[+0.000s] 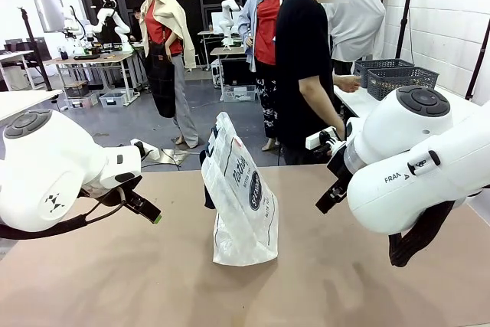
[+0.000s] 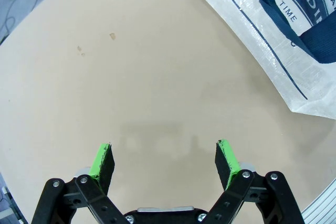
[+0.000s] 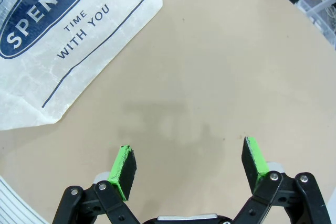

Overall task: Transfer purchased items from the store into the shopping bag.
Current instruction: Open the Reusable shopping bag in the center of the table.

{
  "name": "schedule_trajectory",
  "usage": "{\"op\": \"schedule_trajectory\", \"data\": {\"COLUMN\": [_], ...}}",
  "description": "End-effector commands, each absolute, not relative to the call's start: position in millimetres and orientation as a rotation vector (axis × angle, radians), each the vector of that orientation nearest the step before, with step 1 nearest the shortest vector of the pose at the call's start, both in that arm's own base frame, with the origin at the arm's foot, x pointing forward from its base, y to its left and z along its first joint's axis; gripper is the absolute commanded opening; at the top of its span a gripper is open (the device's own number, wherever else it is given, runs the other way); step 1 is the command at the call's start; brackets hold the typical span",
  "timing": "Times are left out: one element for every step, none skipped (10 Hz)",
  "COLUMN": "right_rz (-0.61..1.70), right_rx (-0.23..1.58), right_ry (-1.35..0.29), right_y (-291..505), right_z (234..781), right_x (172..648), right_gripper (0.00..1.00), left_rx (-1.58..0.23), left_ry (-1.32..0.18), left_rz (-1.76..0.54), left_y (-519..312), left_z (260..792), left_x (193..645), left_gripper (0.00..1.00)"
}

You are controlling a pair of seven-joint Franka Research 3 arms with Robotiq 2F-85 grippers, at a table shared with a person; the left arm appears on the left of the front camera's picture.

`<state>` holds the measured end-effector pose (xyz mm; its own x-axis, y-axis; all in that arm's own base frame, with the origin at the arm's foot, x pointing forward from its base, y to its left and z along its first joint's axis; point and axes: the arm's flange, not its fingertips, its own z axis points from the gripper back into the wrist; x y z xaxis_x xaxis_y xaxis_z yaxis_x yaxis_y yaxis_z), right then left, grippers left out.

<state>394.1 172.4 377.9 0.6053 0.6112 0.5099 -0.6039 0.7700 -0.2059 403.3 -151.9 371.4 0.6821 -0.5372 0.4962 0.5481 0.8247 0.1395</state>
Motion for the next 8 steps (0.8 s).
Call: {"op": "schedule_trajectory", "data": {"right_rz": [0.707,0.707,0.707,0.707,0.707,0.707,0.707,0.707], "right_rx": [-0.012,-0.012,-0.012,-0.012,-0.012,-0.012,-0.012,-0.012], "right_ry": [-0.597,-0.597,-0.597,-0.597,-0.597,-0.597,-0.597,-0.597], "right_y": [171.9,171.9,171.9,171.9,171.9,171.9,171.9,171.9], "right_z": [378.8,378.8,378.8,378.8,378.8,378.8,378.8,378.8], "right_x": [394.3,394.3,394.3,394.3,394.3,394.3,394.3,394.3], "right_gripper": [1.0,1.0,1.0,1.0,1.0,1.0,1.0,1.0], "left_rx": [-0.021,-0.021,-0.021,-0.021,-0.021,-0.021,-0.021,-0.021], "left_ry": [-0.55,-0.55,-0.55,-0.55,-0.55,-0.55,-0.55,-0.55], "left_rz": [-0.606,-0.606,-0.606,-0.606,-0.606,-0.606,-0.606,-0.606], "left_y": [-151.0,-151.0,-151.0,-151.0,-151.0,-151.0,-151.0,-151.0], "left_z": [371.4,371.4,371.4,371.4,371.4,371.4,371.4,371.4], "left_x": [403.6,403.6,403.6,403.6,403.6,403.6,403.6,403.6], "left_gripper": [1.0,1.0,1.0,1.0,1.0,1.0,1.0,1.0]}}
